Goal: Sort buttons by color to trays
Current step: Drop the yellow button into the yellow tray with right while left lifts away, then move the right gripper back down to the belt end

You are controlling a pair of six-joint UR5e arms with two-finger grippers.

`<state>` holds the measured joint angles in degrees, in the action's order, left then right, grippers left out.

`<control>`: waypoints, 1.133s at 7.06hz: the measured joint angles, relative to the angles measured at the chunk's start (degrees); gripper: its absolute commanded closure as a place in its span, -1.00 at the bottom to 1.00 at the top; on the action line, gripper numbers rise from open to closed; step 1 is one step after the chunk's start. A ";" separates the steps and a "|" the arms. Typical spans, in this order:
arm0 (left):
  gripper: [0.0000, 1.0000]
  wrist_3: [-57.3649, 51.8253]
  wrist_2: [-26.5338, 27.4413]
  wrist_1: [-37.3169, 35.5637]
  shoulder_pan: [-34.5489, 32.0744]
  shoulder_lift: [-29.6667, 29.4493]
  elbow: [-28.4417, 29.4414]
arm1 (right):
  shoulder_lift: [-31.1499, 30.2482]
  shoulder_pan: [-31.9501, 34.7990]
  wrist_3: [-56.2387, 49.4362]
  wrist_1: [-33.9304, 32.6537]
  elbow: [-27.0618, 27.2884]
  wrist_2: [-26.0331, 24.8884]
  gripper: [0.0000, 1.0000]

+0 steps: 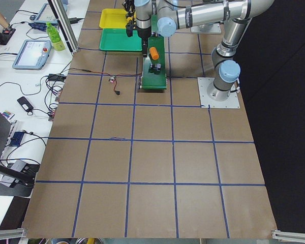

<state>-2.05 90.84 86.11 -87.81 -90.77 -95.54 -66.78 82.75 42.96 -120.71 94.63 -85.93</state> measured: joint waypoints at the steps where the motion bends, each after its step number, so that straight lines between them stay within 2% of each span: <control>1: -1.00 -0.14 0.07 6.71 0.24 0.52 5.45 | 1.43 -0.63 -1.12 0.27 -1.15 -0.33 -1.00; 2: -1.00 -0.23 -0.01 10.33 0.26 0.92 8.89 | 1.84 -0.98 -1.63 0.47 -1.46 -0.34 -1.00; 4: -1.00 -0.34 -0.54 10.32 0.29 0.76 10.63 | -0.88 -1.12 -1.95 3.97 -1.45 -0.38 -1.00; 7: -1.00 -0.24 -1.01 9.81 0.49 1.07 10.79 | -15.10 -0.62 -3.87 20.61 -1.10 -0.21 -1.00; 8: -1.00 -0.22 -1.05 9.71 0.51 1.06 10.76 | -19.85 -0.08 -4.02 24.32 -0.67 0.00 -1.00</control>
<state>-2.26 89.79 95.82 -87.30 -89.70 -84.77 -86.63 82.67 38.95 -96.39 93.96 -85.93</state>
